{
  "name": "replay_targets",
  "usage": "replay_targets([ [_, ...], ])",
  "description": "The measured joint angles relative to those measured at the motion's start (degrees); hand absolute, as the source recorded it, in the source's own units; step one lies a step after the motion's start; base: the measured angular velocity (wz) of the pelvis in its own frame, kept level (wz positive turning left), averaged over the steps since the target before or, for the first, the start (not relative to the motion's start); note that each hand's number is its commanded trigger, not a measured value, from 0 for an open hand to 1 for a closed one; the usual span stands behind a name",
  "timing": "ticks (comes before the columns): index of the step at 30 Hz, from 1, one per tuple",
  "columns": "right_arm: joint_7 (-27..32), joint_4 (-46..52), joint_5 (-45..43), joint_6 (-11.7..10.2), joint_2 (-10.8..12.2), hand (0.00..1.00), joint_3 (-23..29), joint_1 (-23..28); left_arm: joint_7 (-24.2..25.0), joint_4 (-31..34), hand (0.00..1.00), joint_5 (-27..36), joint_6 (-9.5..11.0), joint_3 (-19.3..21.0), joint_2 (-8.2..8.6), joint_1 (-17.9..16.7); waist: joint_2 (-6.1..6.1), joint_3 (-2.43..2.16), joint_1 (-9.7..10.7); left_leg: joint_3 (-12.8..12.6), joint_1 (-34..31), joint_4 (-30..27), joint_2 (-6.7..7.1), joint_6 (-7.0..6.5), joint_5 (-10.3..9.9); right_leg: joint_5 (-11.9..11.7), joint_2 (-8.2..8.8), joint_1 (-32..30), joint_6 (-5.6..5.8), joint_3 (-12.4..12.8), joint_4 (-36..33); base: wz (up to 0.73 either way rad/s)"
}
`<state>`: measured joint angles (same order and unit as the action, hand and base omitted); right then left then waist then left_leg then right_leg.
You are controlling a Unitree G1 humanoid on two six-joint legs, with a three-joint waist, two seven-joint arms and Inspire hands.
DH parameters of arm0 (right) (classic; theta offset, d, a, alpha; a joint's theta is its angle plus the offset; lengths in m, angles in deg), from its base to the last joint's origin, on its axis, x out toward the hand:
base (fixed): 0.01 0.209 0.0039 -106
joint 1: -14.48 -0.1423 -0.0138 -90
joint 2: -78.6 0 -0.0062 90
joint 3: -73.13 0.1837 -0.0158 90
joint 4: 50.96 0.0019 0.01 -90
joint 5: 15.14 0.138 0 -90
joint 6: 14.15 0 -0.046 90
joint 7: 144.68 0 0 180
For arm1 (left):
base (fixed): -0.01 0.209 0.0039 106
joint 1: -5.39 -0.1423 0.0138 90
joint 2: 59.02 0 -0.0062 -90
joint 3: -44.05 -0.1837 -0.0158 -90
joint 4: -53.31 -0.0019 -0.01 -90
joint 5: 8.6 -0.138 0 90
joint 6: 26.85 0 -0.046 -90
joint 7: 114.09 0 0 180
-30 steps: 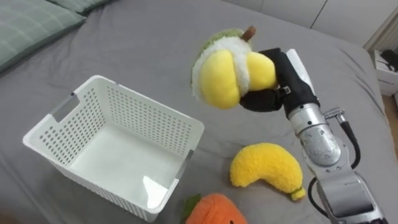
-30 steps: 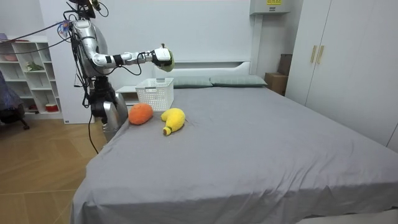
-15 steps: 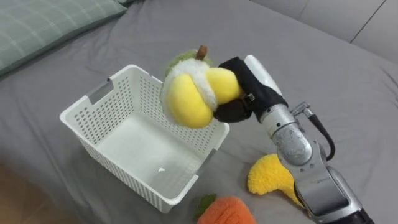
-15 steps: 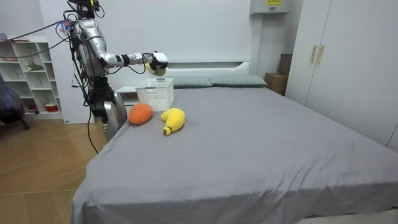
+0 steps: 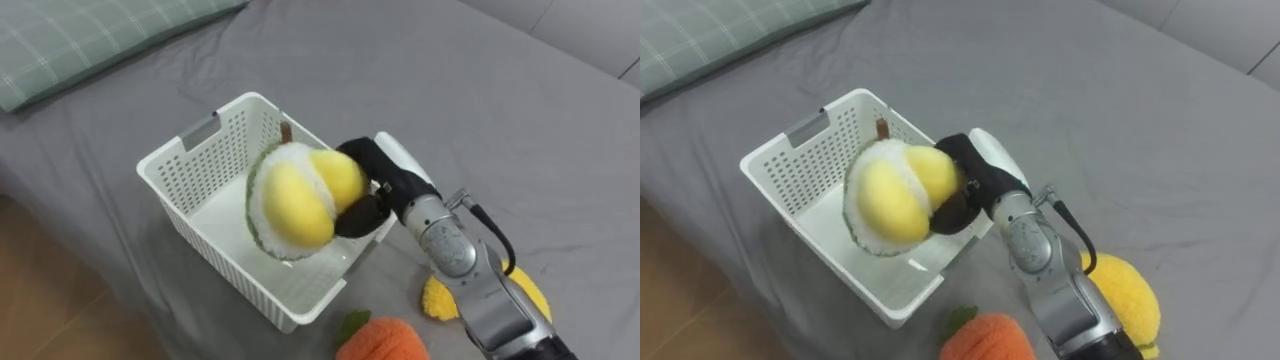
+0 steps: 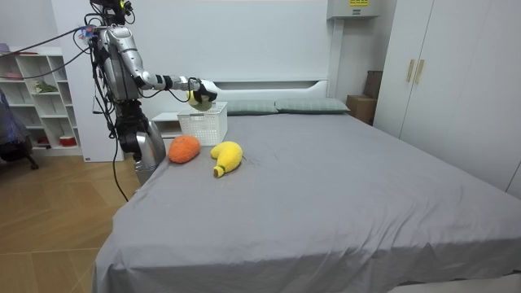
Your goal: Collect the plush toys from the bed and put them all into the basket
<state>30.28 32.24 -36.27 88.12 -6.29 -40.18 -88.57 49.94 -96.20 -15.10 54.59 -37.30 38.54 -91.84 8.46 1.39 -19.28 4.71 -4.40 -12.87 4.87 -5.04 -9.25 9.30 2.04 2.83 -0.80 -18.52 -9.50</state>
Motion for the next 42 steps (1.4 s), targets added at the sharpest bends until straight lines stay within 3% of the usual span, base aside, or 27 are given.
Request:
replay_targets([
  [10,-0.1,0.0,0.0,0.4,0.0,0.0,-0.1,0.0,0.3,0.6,0.0,-0.5,-0.8,0.0,0.05,1.2,-0.07,-0.04,0.0,0.0,-0.1,-0.2,0.01,0.0,0.0,0.0,0.01,0.0,0.0,0.0,-0.1,0.0],
  [17,-0.1,0.0,0.0,0.4,0.0,0.0,-0.1,0.0,0.4,1.1,0.0,-0.6,-1.1,0.0,0.09,1.2,-0.85,-0.55,0.0,0.0,0.0,-0.3,0.01,0.0,0.0,0.0,0.02,0.0,0.0,0.0,-0.1,0.0],
  [26,-0.1,0.0,0.0,0.3,0.0,0.0,-0.1,0.0,0.2,1.1,0.0,-0.8,-1.1,0.1,0.11,1.1,-0.75,-0.75,0.1,0.0,0.1,-0.3,0.01,-0.01,0.0,0.0,0.01,0.1,0.0,0.2,-0.1,0.0],
  [31,-0.1,0.0,0.4,0.3,0.0,0.0,0.4,0.0,-0.8,0.9,0.0,-0.5,-1.1,0.1,0.16,0.9,-0.91,-0.63,0.4,0.0,0.1,-0.3,0.01,-0.02,0.0,0.0,0.02,0.2,0.0,0.3,-0.1,0.0],
  [35,1.9,0.0,4.8,0.2,-0.1,0.0,2.7,0.0,-1.5,0.8,0.0,1.1,-0.9,0.1,0.19,0.6,-1.09,-0.5,0.9,-0.2,0.7,-0.3,0.0,-0.02,0.0,0.0,0.04,0.5,0.0,0.4,-0.1,0.0],
  [42,8.3,0.9,9.8,-1.2,-0.3,0.0,9.2,0.0,-2.1,0.9,0.0,1.4,-0.1,1.4,0.32,-1.1,-1.13,-0.5,3.4,-0.5,1.1,-0.2,-0.07,-0.07,0.0,0.0,0.04,0.9,0.01,0.9,-0.2,-0.02],
])
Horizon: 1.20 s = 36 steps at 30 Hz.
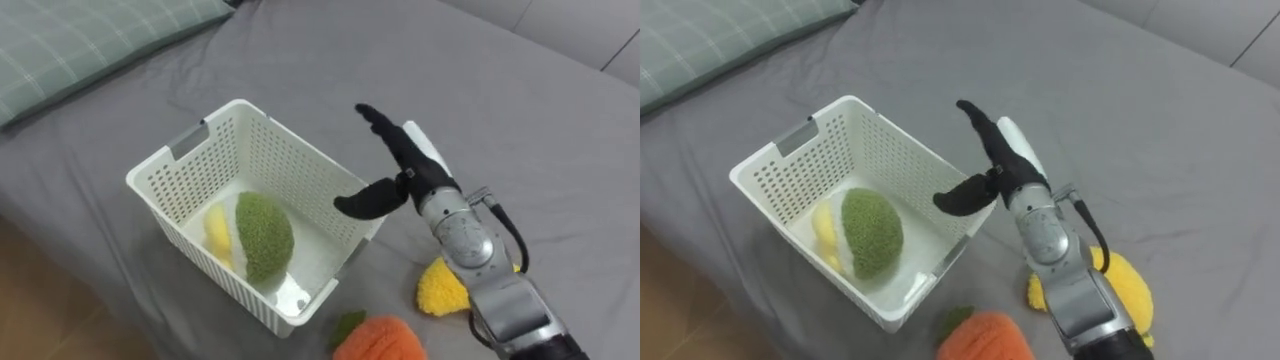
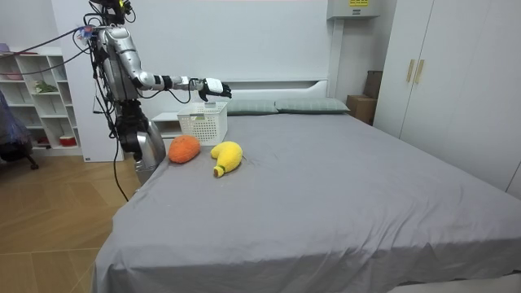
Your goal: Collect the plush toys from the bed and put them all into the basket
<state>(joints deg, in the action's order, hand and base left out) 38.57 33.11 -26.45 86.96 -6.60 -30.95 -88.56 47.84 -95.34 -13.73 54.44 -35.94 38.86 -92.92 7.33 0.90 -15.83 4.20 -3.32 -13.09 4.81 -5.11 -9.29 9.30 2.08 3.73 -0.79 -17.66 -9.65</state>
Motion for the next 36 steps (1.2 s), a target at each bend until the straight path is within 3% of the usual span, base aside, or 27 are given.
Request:
replay_targets([
  [8,6.3,0.0,3.3,-3.1,-0.2,0.0,5.7,0.5,-0.1,0.0,0.0,-0.1,0.6,3.4,-0.23,-0.8,-0.44,-0.2,2.9,-1.2,1.0,0.2,-0.19,-0.1,0.1,-0.1,-0.01,0.3,0.09,1.1,0.0,-0.07],
  [9,7.4,0.0,3.9,-4.1,-0.2,0.0,6.6,1.1,-0.1,0.1,0.0,-0.1,0.9,3.4,-0.27,-1.5,-0.64,-0.51,3.3,-1.3,1.2,0.4,-0.2,-0.13,0.1,-0.1,-0.01,0.3,0.13,1.3,0.0,-0.09],
  [13,9.2,-0.3,4.4,-5.3,-0.6,0.0,8.5,3.5,-0.1,0.1,0.0,-0.1,1.7,3.4,-0.2,-2.5,-1.29,-0.83,4.7,-2.2,2.0,0.8,-0.33,-0.28,0.0,-0.1,-0.01,0.7,0.2,2.2,0.0,-0.13],
  [18,9.8,-0.8,4.5,-5.3,-2.4,0.0,8.9,9.2,0.0,0.1,0.0,-0.1,1.7,3.4,-0.21,-3.7,-1.82,-0.78,6.8,-2.8,2.8,1.5,-0.31,-0.34,0.0,-0.1,-0.01,1.2,0.28,3.2,0.0,-0.1],
  [26,10.5,-7.3,4.3,-5.3,-2.8,0.0,11.7,10.2,0.3,-1.0,0.0,0.0,2.1,3.5,-0.31,-3.7,-1.63,-0.92,9.4,-3.9,3.1,1.4,-0.54,-0.37,0.0,-0.1,-0.09,1.1,0.27,3.8,0.0,-0.05],
  [31,10.4,-8.3,3.3,-5.3,-3.1,0.0,13.2,11.2,1.1,-0.9,0.0,-0.1,2.1,4.5,-0.58,-4.1,-1.35,-0.98,9.7,-4.0,3.0,1.4,-0.58,-0.45,-0.1,-0.2,-0.12,1.0,0.27,4.2,-0.1,-0.02],
  [36,9.5,-9.4,-1.1,-5.2,-5.4,0.0,13.2,12.0,2.6,-0.2,0.0,-2.0,2.4,4.6,-1.04,-5.7,-0.53,-0.94,9.5,-4.0,2.9,1.4,-0.59,-0.48,-0.2,-0.2,-0.2,0.8,0.32,4.6,-0.1,-0.01],
])
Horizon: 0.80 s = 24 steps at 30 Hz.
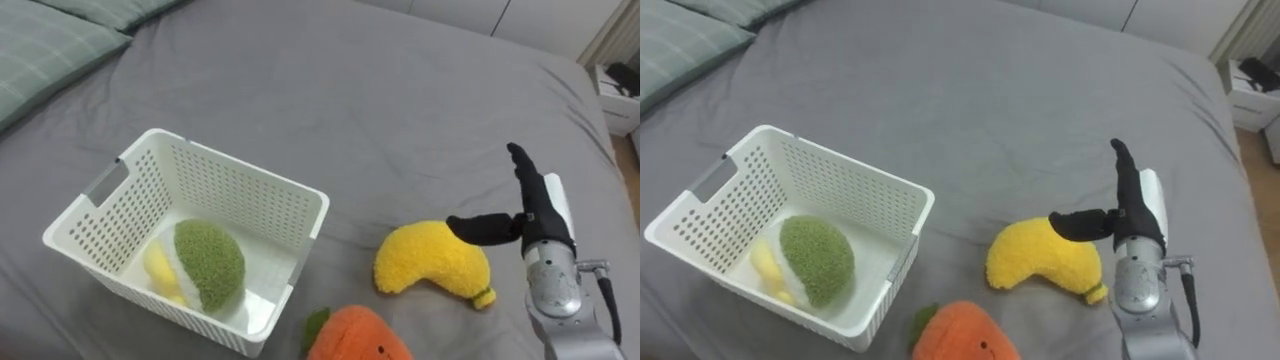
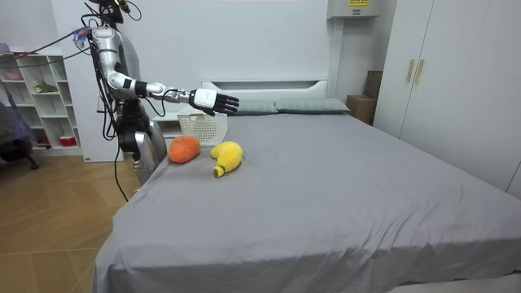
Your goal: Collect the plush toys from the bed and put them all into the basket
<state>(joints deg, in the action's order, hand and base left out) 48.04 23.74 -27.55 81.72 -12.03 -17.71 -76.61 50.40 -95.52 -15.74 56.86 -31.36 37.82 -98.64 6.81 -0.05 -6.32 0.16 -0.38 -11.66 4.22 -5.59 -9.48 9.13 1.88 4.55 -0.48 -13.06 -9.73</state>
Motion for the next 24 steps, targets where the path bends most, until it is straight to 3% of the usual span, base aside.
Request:
replay_targets([
  [6,-1.8,-2.3,-1.5,1.2,-1.3,0.0,-0.1,0.1,0.4,0.5,0.0,-2.4,-1.0,-0.1,-1.29,-1.3,2.08,-0.19,-0.6,-0.1,-2.1,-0.9,-0.17,0.01,-0.2,-0.2,-0.22,-1.7,0.02,0.2,-0.1,-0.01],
  [10,-1.3,-7.7,-1.2,1.2,-1.4,0.0,-0.4,-1.2,0.5,0.5,0.0,-1.9,-1.2,-0.3,-1.71,-0.2,1.98,-0.1,-1.7,-0.1,-2.7,-1.5,-0.19,-0.22,-0.5,-0.4,-0.24,-2.0,0.25,0.1,0.0,0.01],
  [12,-0.8,-12.8,-1.1,1.5,-2.7,0.0,-2.5,-2.8,0.4,0.7,0.0,-0.9,-1.2,-0.8,-2.22,1.0,2.01,-0.1,-3.3,0.0,-4.7,-2.0,-0.18,-0.27,-0.6,-0.7,-0.26,-3.8,0.21,0.0,-0.1,0.0],
  [16,-0.8,-17.9,-1.2,1.1,-2.9,0.0,-5.4,-4.6,-0.2,1.0,0.0,0.9,-0.6,-1.8,-2.87,1.3,1.97,0.03,-3.8,0.2,-6.3,-2.1,-0.17,-0.36,-0.2,-1.0,-0.07,-5.2,0.15,-1.2,-0.1,0.05],
  [20,-0.7,-20.3,-1.2,1.2,-3.0,0.0,-5.5,-5.8,-0.5,1.3,0.0,0.9,0.3,-1.8,-3.25,1.2,1.83,0.47,-4.0,1.5,-8.7,-2.4,0.19,-0.37,0.0,-1.0,0.01,-7.0,0.19,-2.4,-0.1,0.16],
  [24,-0.7,-26.4,-0.7,1.1,-3.0,0.0,-6.3,-11.6,-0.2,1.6,0.0,0.8,0.5,-2.6,-3.99,1.5,1.97,0.73,-5.0,1.8,-10.4,-3.1,0.23,-0.41,0.1,-1.0,0.05,-8.5,0.2,-3.1,0.0,0.1],
])
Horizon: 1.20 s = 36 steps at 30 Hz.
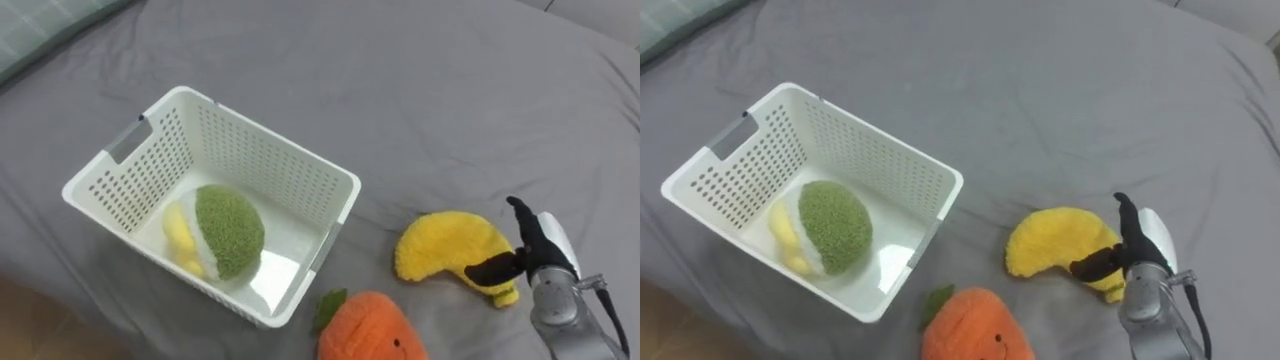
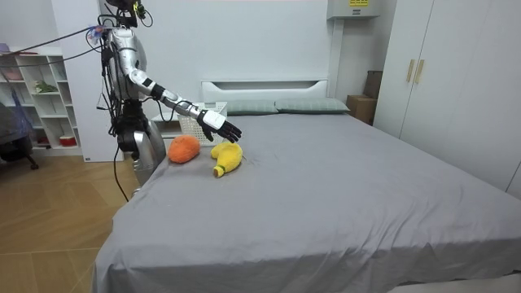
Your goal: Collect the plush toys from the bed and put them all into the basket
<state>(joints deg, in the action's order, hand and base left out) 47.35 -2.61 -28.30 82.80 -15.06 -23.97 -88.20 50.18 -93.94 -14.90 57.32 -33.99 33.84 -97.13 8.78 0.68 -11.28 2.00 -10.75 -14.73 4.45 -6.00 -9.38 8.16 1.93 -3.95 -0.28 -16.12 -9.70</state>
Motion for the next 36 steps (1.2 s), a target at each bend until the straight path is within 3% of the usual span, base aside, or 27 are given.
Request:
replay_targets([
  [12,0.9,-10.0,1.6,-1.3,-0.1,0.0,-5.5,-6.3,1.0,-0.1,0.0,0.6,0.0,-4.6,-1.11,1.1,0.45,0.4,-2.0,2.5,-2.7,-0.2,0.4,0.01,0.0,0.0,0.26,-1.7,0.0,-3.7,0.2,0.11],
  [18,0.9,-11.7,1.6,-1.4,-0.2,0.0,-6.0,-7.5,1.1,-0.2,0.0,1.1,0.0,-6.7,-1.38,1.6,0.25,0.57,-2.0,2.8,-3.7,-0.7,0.44,0.02,0.0,0.0,0.28,-2.5,0.0,-4.2,0.1,0.02],
  [27,-0.5,-15.7,2.0,-1.4,-0.8,0.0,-7.5,-9.0,1.2,-1.1,0.0,2.3,-0.1,-6.7,-1.39,2.2,0.07,0.78,-2.3,2.9,-4.6,-1.0,0.48,0.04,0.0,0.0,0.26,-3.1,0.0,-4.3,0.1,0.0],
  [36,-6.6,-16.3,1.8,0.1,-2.3,0.0,-8.1,-9.2,1.1,-1.2,0.0,2.2,-1.5,-6.7,-1.65,3.3,0.11,0.76,-2.8,3.0,-4.4,-0.9,0.47,0.05,0.0,0.0,0.25,-3.1,0.0,-4.5,0.2,0.0],
])
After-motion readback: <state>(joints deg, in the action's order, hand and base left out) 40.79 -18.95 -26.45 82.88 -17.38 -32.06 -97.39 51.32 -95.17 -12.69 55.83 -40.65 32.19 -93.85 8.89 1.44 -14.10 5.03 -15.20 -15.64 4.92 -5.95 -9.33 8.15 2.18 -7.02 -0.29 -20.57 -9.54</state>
